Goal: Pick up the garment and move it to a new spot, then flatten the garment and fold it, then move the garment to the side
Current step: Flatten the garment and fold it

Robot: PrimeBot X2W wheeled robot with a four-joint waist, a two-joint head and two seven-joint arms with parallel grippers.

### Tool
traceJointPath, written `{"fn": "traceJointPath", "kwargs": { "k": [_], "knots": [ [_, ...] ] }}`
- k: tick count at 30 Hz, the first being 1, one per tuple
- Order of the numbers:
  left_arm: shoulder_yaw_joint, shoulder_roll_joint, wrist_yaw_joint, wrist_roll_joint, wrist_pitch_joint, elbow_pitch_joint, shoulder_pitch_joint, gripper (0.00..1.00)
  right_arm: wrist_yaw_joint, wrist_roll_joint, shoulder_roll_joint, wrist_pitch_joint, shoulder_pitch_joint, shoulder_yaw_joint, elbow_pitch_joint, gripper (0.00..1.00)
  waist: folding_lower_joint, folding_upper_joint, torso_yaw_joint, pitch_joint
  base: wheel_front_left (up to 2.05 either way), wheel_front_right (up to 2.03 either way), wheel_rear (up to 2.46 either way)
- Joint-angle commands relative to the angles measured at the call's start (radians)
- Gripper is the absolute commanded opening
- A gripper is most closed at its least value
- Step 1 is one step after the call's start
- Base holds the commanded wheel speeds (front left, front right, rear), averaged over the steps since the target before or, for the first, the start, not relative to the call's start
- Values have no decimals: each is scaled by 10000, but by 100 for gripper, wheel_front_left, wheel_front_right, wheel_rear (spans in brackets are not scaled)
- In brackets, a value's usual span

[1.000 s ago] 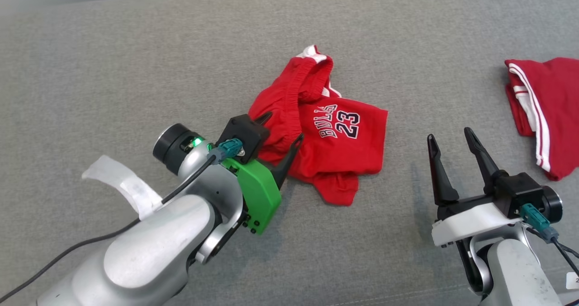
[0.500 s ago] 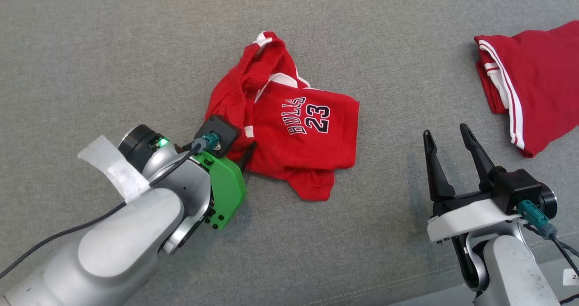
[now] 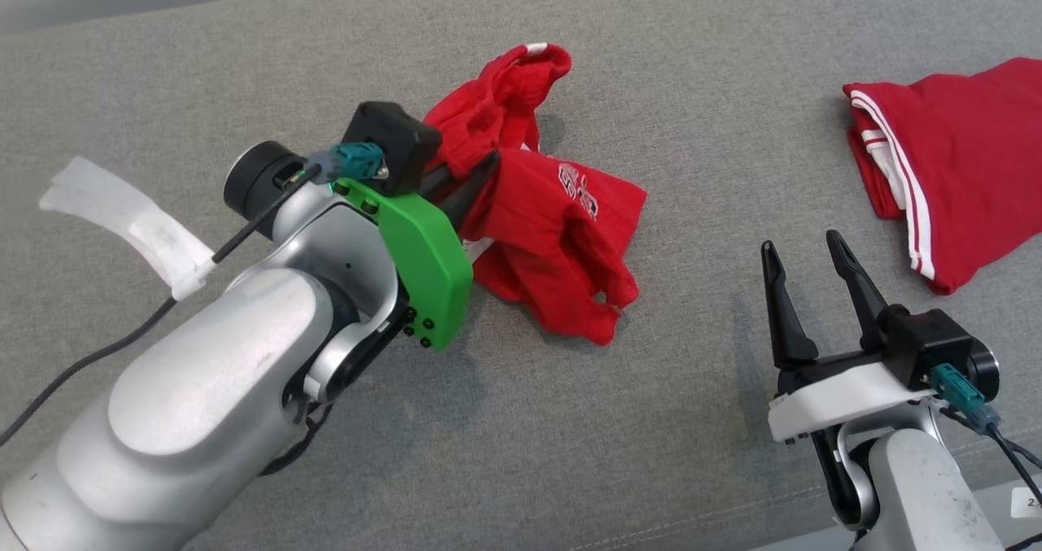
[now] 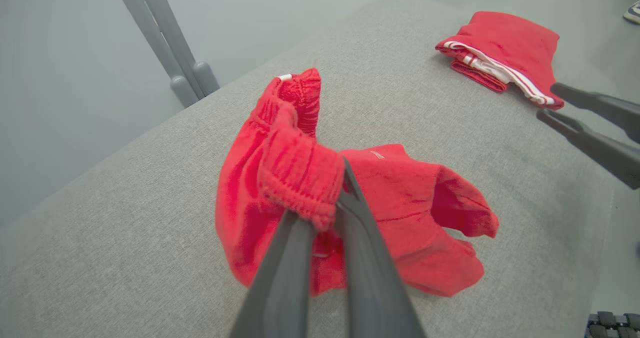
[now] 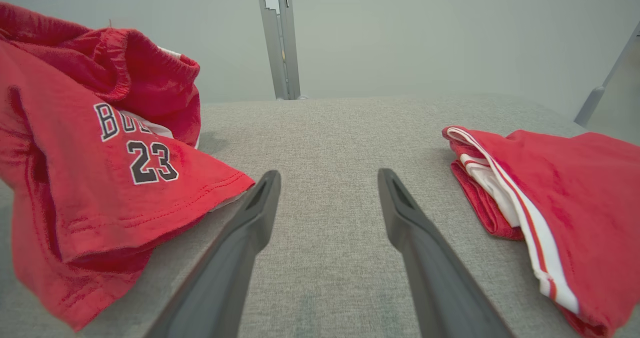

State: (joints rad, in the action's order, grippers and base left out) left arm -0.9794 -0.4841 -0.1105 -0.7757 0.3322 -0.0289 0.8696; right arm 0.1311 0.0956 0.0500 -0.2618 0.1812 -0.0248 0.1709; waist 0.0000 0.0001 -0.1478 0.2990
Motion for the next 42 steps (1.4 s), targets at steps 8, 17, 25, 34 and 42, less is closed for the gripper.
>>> {"fn": "traceJointPath", "kwargs": {
  "k": [8, 17, 25, 34, 42],
  "knots": [
    [435, 1246, -483, -1215, -90, 1630, -238, 0, -7, 134, 17, -42, -259, 23, 103, 100, 0, -1, 20, -495, 0, 0, 0],
    [372, 1992, -1349, -1215, -567, 1268, -880, 0, -7, 123, 17, -42, -22, 5, -40, 100, 0, -1, -116, -14, 0, 0, 0],
    [409, 1492, -1203, -1128, -1166, -1056, -1627, 27, -7, 52, 18, -42, 204, 23, -10, 100, 0, -1, 1, 614, 0, 0, 0],
    [114, 813, -1226, -265, -1282, -1308, -1077, 100, -6, -153, 22, -42, 79, 121, 127, 100, 0, -1, 390, 370, 0, 0, 0],
    [127, 311, -1348, 229, -989, -541, -377, 100, -7, -225, 31, -42, 106, -22, 172, 100, 0, -1, 454, 192, 0, 0, 0]
  ]
}}
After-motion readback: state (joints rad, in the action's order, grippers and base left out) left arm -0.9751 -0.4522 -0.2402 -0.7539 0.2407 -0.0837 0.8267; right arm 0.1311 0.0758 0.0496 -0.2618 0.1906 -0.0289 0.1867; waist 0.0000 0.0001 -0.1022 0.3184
